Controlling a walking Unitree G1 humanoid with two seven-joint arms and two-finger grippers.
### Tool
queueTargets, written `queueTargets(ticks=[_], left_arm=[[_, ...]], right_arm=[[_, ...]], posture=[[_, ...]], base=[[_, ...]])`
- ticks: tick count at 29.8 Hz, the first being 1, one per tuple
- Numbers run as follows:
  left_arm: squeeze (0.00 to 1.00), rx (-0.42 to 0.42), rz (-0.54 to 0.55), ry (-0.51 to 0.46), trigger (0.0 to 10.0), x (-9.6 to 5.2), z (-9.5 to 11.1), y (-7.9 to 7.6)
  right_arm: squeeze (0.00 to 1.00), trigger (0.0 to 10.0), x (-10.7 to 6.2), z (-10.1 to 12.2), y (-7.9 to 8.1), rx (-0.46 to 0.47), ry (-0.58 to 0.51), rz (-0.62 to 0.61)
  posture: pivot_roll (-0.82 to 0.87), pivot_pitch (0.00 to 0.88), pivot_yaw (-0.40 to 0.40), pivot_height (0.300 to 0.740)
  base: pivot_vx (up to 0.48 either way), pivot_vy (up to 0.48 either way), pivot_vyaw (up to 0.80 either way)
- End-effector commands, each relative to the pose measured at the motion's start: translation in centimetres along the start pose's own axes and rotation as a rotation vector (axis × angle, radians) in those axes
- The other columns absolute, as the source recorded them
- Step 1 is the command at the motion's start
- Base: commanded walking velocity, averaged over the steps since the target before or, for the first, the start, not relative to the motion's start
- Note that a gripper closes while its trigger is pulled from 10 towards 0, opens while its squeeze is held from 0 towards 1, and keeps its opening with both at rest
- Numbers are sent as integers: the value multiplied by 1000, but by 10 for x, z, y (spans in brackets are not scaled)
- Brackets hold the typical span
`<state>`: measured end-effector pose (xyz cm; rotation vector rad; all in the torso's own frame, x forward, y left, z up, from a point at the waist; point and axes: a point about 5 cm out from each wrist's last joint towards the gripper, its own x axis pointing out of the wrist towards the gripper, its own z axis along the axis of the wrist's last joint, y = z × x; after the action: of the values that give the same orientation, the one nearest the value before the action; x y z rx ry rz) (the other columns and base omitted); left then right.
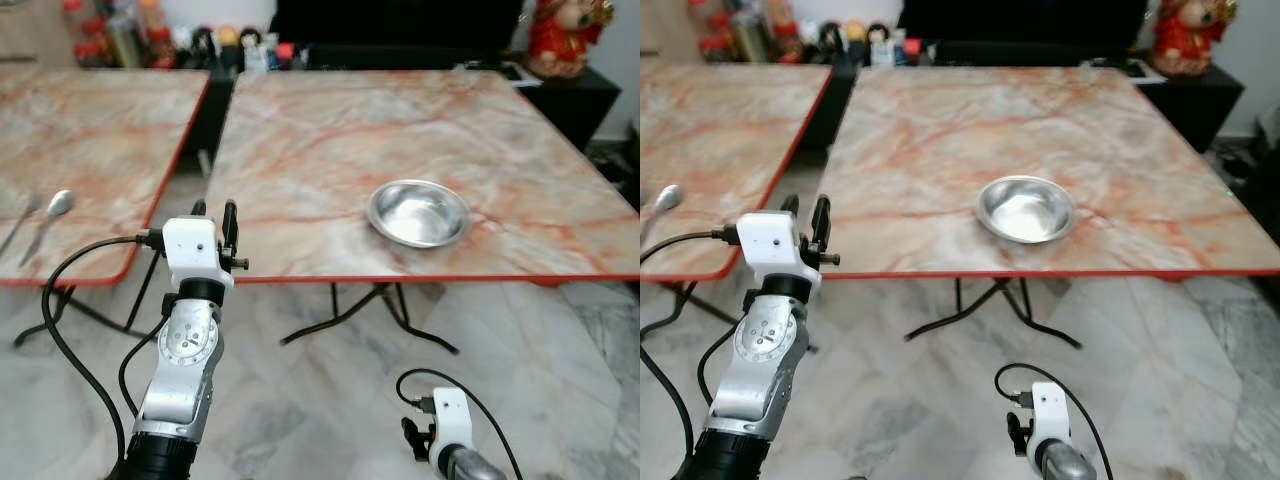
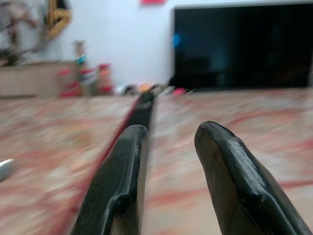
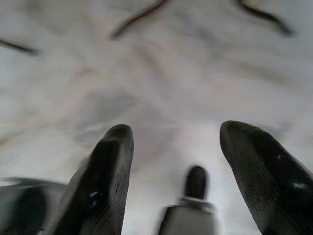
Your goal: Setting the table
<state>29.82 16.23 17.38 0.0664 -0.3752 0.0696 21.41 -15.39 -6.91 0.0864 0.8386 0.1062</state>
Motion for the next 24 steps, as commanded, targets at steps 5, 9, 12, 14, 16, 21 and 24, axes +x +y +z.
queueTargets(ticks=[5,9,12,14,16,21,24], left_arm=[[0,-12,-30,-12,10000,1,5,-10],[0,-13,-37,-10,10000,1,5,-12],[0,-14,-42,-11,10000,1,5,-12],[0,-14,-45,-11,10000,1,5,-13],[0,-14,-47,-11,10000,1,5,-14],[0,-16,-54,-7,10000,1,5,-15],[0,-17,-56,-5,10000,1,5,-16]], right_arm=[[0,10000,-2,-2,-8,-5,7,-22],[0,10000,-2,-2,-8,-6,7,-21],[0,10000,-2,-2,-8,-6,7,-19],[0,10000,-2,-2,-8,-6,7,-18],[0,10000,-2,-2,-7,-7,7,-16],[0,10000,-2,-2,-7,-6,8,-15],[0,10000,-1,-1,-6,-4,7,-16]], posture=[[128,91,-50,740],[129,81,-46,740],[128,77,-45,740],[128,75,-44,740],[129,75,-43,740],[133,81,-44,740],[132,86,-43,740]], base=[[0,442,0],[0,442,0],[0,441,0],[0,442,0],[0,441,0],[0,442,0],[0,439,0]])
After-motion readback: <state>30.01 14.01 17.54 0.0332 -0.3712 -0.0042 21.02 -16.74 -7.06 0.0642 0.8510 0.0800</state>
